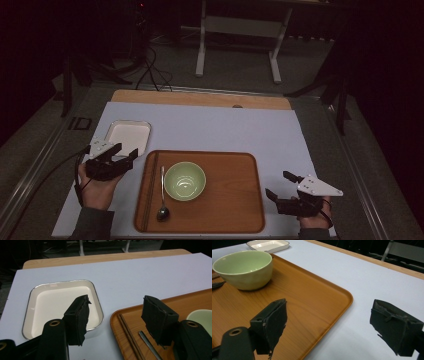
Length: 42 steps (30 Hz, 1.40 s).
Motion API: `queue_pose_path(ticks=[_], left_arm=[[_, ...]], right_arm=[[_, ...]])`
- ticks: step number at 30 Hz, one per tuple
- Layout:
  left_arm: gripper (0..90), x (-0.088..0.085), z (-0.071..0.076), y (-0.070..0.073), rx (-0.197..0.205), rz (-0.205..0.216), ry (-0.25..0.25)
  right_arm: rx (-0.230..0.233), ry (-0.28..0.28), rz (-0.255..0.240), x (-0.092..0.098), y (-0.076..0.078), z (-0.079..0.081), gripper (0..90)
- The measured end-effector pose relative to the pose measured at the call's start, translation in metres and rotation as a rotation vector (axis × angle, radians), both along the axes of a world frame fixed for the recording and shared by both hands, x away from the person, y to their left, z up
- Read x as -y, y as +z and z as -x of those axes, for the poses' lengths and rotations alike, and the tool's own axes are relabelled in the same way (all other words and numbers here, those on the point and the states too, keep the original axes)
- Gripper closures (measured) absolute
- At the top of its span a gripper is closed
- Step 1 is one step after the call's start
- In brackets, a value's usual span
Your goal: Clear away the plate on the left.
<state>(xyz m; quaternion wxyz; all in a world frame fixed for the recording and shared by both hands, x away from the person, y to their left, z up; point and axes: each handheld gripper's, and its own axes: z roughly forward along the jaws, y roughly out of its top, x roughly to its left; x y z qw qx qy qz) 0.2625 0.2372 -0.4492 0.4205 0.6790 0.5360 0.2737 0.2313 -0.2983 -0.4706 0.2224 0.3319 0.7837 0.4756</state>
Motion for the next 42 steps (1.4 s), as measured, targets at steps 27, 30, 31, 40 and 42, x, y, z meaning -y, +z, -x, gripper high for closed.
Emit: queue_pose_path(ticks=[27, 30, 31, 40, 42], left_arm=[[38.3, -0.045, -0.022, 0.016, -0.012, 0.02, 0.075], [37.1, -0.047, -0.027, 0.016, -0.016, 0.018, 0.076], [36.9, -0.048, -0.03, 0.016, -0.017, 0.014, 0.082], [37.0, -0.058, -0.045, 0.016, -0.005, 0.009, 0.123], [37.5, -0.06, -0.049, 0.015, -0.006, 0.011, 0.128]], right_arm=[[-0.004, 0.01, 0.004, -0.004, 0.0, -0.001, 13.8], [-0.005, 0.009, 0.003, -0.004, 0.0, -0.001, 13.8], [-0.005, 0.009, 0.003, -0.004, 0.0, -0.001, 13.8], [-0.005, 0.01, 0.003, -0.004, -0.001, -0.001, 13.8], [-0.005, 0.01, 0.004, -0.004, -0.001, -0.001, 13.8]])
